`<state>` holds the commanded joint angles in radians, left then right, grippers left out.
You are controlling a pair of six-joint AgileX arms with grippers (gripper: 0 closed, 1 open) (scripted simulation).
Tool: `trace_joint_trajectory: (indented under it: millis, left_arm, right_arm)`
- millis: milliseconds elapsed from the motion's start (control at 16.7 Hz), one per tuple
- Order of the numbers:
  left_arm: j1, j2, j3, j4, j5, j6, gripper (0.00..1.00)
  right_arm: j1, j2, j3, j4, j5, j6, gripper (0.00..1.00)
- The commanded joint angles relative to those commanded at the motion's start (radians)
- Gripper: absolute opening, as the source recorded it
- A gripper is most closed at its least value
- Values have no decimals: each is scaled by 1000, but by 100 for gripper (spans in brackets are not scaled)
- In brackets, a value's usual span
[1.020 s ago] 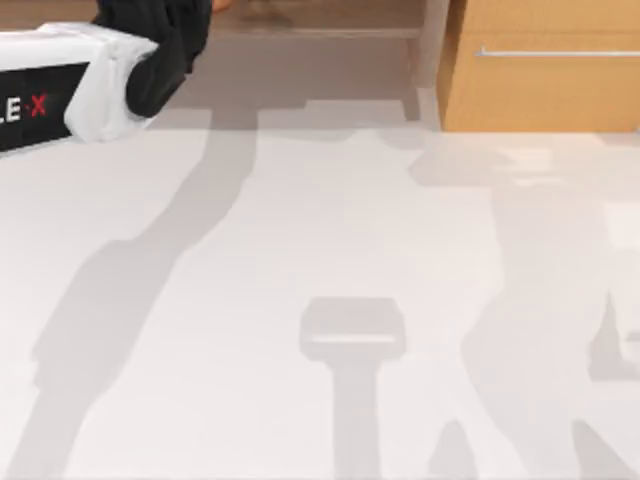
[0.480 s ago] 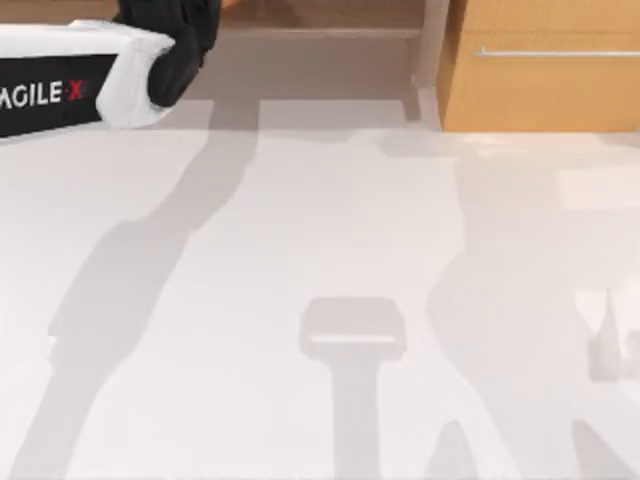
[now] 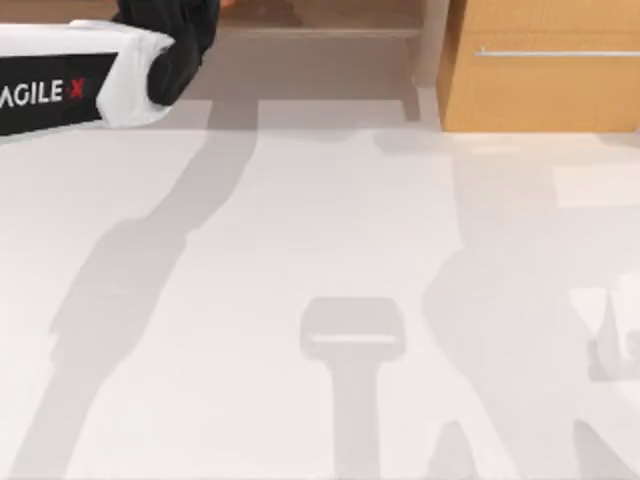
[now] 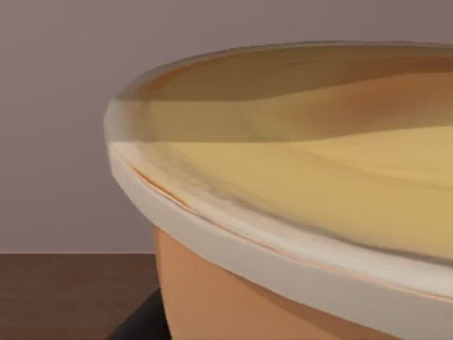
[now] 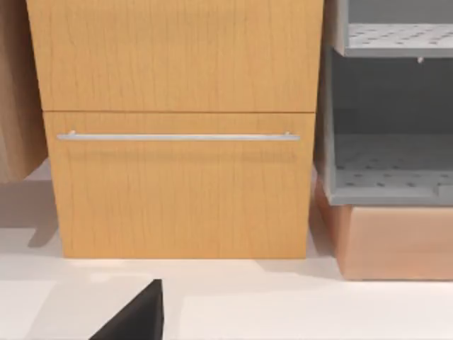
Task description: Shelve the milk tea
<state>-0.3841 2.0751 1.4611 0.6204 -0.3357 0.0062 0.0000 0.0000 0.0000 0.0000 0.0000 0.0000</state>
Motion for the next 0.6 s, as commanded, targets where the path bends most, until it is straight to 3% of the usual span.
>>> trace_joint_trajectory:
  millis: [540, 600]
  left_arm:
    - [0, 0, 0, 0, 0, 0, 98]
    - [0, 0, 0, 0, 0, 0, 100]
  right_arm:
    - [0, 0, 0, 0, 0, 0, 100]
    - [0, 0, 0, 0, 0, 0, 100]
